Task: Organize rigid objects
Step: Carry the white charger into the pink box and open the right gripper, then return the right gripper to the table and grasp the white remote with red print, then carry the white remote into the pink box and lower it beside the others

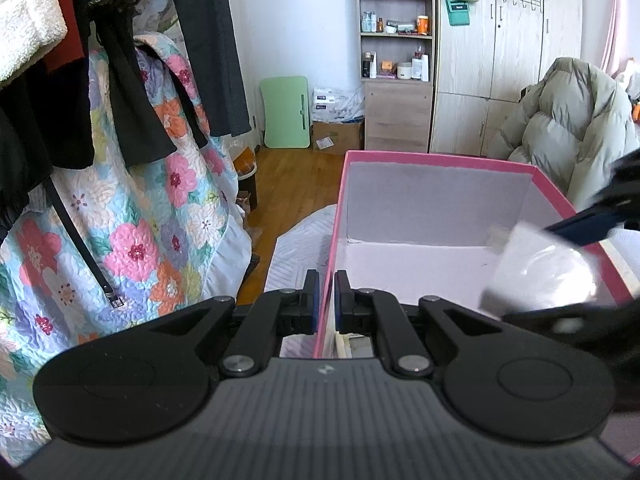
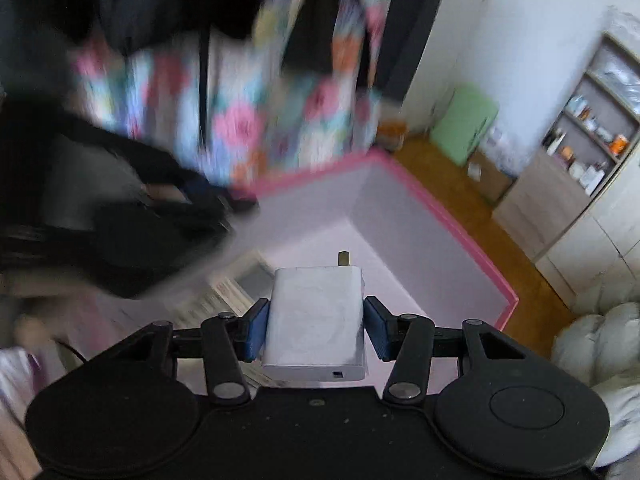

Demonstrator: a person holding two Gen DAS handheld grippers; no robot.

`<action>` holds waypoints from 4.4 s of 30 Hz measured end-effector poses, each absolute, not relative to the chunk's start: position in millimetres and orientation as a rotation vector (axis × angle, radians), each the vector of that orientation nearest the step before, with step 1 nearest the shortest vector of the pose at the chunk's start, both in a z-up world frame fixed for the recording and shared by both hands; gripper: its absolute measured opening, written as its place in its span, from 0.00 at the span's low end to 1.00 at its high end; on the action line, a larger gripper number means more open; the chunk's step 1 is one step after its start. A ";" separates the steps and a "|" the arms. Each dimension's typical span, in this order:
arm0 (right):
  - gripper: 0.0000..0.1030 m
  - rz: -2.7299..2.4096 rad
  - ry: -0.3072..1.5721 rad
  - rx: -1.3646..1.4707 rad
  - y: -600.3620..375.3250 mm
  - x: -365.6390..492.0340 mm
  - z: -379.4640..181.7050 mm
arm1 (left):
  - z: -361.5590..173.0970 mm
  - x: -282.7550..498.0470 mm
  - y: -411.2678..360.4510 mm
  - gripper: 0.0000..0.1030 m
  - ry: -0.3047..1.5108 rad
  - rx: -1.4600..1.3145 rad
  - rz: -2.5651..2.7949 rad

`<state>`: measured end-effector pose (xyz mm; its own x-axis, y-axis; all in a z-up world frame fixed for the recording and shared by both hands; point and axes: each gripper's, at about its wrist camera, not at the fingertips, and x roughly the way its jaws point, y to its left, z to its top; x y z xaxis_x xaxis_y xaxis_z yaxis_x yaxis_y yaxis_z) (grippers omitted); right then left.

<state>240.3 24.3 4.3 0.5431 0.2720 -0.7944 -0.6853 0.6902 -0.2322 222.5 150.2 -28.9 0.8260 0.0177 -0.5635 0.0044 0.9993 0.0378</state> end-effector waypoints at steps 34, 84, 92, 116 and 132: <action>0.60 0.559 0.930 -0.031 -128.1 203.1 67.7 | -32.3 214.1 155.5 0.06 0.564 -0.016 -0.018; 0.81 1.315 1.114 -1.135 -126.2 339.5 -90.9 | -34.6 206.0 150.8 0.04 0.510 0.050 -0.022; 0.65 1.155 1.111 -0.807 -143.8 317.9 -79.3 | -34.9 205.9 149.1 0.04 0.510 0.049 -0.021; 0.59 0.565 0.621 -0.129 -192.9 197.8 21.9 | -33.4 215.4 151.2 0.05 0.555 0.029 -0.005; 0.59 0.750 0.581 -0.138 -79.6 245.6 26.2 | -33.6 211.2 149.6 0.05 0.542 0.029 -0.009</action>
